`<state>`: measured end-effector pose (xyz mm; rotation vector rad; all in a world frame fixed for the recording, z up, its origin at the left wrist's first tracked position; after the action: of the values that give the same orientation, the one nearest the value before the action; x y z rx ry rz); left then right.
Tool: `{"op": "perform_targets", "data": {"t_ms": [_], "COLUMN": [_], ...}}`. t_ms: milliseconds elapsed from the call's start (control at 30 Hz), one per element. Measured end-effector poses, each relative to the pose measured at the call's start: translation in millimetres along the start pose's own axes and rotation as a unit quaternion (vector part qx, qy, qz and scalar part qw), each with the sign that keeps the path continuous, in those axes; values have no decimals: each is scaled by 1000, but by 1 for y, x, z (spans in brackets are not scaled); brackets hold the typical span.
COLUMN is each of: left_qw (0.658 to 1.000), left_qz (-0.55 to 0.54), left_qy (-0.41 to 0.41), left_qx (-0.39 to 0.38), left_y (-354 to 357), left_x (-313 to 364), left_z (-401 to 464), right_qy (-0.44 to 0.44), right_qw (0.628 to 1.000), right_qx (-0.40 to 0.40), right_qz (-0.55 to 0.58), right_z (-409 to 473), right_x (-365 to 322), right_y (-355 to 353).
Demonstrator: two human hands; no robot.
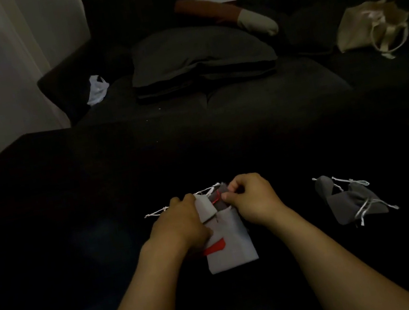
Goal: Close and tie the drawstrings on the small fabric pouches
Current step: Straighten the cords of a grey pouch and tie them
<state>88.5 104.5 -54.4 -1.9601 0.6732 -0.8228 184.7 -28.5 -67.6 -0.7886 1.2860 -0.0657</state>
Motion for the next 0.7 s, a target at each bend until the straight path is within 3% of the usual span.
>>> {"op": "perform_targets", "data": {"t_ms": [133, 233, 267, 333, 400, 433, 500, 600, 700], "left_qw": [999, 996, 995, 964, 901, 880, 848, 790, 816], "left_qz": [15, 33, -7, -216, -423, -469, -519, -602, -571], "left_qy": [-36, -42, -10, 73, 82, 72, 76, 84, 81], "left_qx": [12, 68, 103, 136, 57, -2, -74, -81, -36], "left_y": [-2, -13, -19, -34, -37, -34, -23, -14, -13], "left_x": [-4, 7, 17, 42, 66, 77, 94, 102, 109], "left_z": [0, -7, -10, -19, -30, -35, -42, -45, -44], "right_qy": [18, 15, 5, -19, -43, -45, -47, -61, -76], "right_qw": [993, 985, 984, 985, 976, 968, 955, 962, 978], "right_qx": [93, 109, 102, 63, -1, -33, -62, -35, -14], "right_qz": [75, 136, 142, 162, 213, 246, 285, 262, 194], "right_z": [0, -2, -4, -10, -19, -26, -38, -45, -46], "right_x": [-1, -7, -9, -15, -21, -24, -28, -29, -26], "right_y": [-21, -43, -51, -67, -78, -82, -93, -111, -128]}}
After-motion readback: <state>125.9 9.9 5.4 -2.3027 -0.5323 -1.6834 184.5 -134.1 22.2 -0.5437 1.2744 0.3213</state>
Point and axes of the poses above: each hand's wrist, its own z-axis towards the middle knuckle, its own y-axis out of the palm, x = y × z, the point moved 4 cm from there along z, towards the middle knuckle, and after that the axes turned 8 degrees about -y, right-handed, at the moved point
